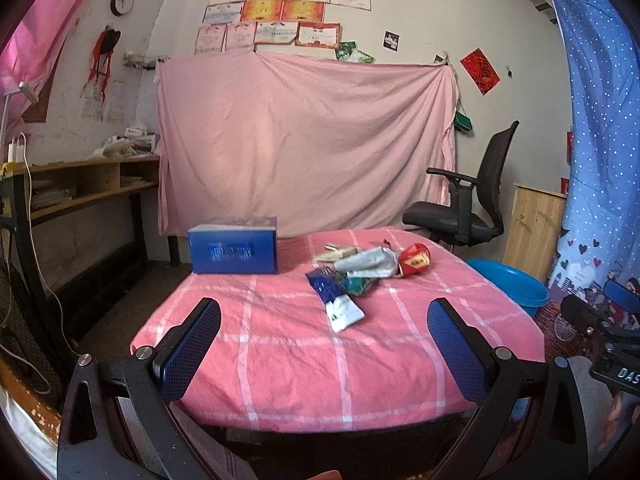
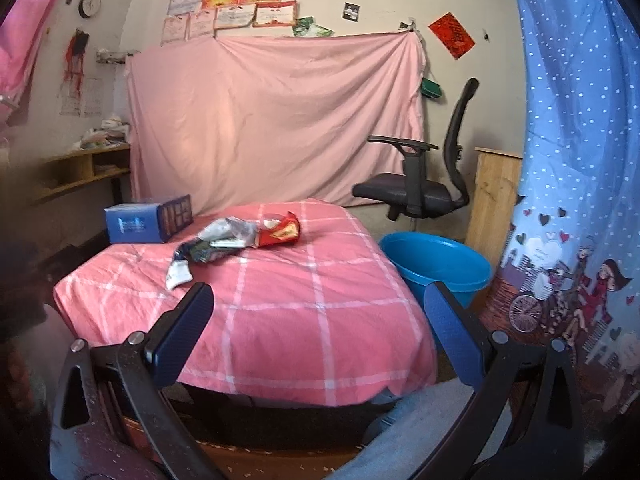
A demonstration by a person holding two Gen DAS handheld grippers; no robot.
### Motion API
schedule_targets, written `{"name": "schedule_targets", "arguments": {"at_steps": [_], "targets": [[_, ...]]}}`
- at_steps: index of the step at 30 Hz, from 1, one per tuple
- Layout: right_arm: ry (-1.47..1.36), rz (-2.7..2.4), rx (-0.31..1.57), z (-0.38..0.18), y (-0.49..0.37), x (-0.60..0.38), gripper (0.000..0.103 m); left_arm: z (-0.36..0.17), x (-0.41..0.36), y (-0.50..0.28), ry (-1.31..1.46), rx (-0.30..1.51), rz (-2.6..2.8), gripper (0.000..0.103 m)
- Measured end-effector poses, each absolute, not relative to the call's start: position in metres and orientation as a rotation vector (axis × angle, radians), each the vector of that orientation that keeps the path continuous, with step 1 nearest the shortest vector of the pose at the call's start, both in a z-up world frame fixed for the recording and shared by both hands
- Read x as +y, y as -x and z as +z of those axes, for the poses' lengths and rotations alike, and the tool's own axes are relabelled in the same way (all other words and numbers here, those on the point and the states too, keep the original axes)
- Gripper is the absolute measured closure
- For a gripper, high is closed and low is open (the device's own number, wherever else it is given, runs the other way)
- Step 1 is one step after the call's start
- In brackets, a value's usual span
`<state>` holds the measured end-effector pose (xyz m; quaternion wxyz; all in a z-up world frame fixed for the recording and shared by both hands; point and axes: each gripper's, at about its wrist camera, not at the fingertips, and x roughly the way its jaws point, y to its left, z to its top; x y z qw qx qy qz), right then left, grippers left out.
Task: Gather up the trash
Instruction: 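Grasp the blue wrapper with the left gripper while the right grasps the white mask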
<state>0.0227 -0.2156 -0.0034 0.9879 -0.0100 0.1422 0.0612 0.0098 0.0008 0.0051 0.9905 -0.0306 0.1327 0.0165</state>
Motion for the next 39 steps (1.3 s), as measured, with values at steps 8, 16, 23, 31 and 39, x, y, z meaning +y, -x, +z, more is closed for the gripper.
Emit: {"name": "schedule_targets", "arguments": {"at_steps": [8,16,23,31,39], "targets": [[0.074,0.166,0.195,0.014,-0.064,-0.211,0.0,0.016,0.007,-0.059,0.088,0.257,0.063,0.002],[0.058,0.197,0.197,0.012,-0.123,-0.208,0.0,0.016,0.014,-0.116,0.093,0.257,0.091,0.002],[0.013,0.296,0.249,0.001,-0.172,-0.196,0.0,0.0,0.022,-0.162,0.062,0.36,0.075,0.002],[0.06,0.406,0.417,-0.026,-0.228,-0.167,0.005,-0.035,0.034,-0.196,0.116,0.501,0.003,0.015],[0.169,0.506,0.512,-0.043,-0.255,-0.14,0.015,-0.056,0.035,-0.216,0.18,0.641,-0.086,0.052]]}}
